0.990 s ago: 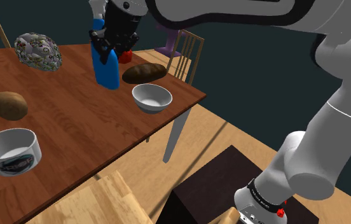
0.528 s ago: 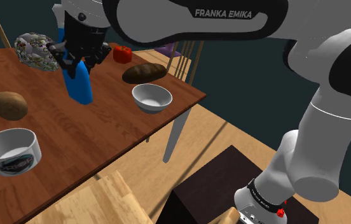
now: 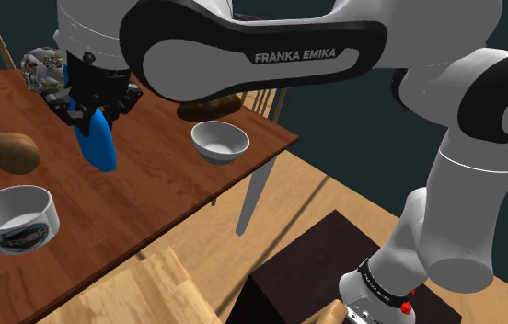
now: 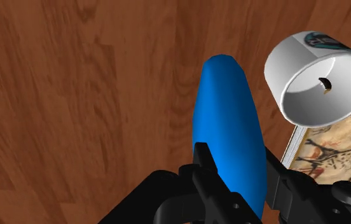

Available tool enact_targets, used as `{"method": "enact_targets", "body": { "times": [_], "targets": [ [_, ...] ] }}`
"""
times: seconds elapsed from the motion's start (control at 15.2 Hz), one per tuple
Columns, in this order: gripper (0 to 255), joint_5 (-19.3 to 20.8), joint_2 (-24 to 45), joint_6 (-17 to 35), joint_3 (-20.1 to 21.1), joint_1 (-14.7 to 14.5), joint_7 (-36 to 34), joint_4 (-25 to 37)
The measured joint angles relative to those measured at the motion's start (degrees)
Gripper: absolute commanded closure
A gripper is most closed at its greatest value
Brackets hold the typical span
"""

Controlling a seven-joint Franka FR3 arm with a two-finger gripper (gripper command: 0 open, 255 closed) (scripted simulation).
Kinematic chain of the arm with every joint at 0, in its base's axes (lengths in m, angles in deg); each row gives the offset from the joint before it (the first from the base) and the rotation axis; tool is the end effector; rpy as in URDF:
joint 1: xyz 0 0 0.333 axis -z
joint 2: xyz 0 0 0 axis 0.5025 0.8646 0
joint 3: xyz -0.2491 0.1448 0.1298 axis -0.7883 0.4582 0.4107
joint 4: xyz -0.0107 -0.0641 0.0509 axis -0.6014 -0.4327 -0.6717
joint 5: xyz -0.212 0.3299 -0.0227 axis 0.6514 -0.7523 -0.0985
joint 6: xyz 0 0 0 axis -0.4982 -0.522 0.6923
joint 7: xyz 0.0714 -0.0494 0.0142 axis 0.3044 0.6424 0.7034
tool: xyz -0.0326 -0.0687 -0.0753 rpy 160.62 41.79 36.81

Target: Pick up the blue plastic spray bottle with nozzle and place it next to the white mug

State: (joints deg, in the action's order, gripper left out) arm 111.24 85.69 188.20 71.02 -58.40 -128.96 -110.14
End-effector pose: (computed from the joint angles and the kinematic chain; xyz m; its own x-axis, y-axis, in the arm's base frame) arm 0.4735 0.4995 0.5262 0.9023 0.1927 0.3857 0.2078 -0.9782 0.0025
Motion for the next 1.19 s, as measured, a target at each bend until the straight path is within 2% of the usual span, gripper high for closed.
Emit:
{"method": "enact_targets", "body": {
  "times": [1.19],
  "targets": [
    [255, 3.8, 2.6, 11.5, -1.5, -0.1, -5.0, -9.7]
  ]
}}
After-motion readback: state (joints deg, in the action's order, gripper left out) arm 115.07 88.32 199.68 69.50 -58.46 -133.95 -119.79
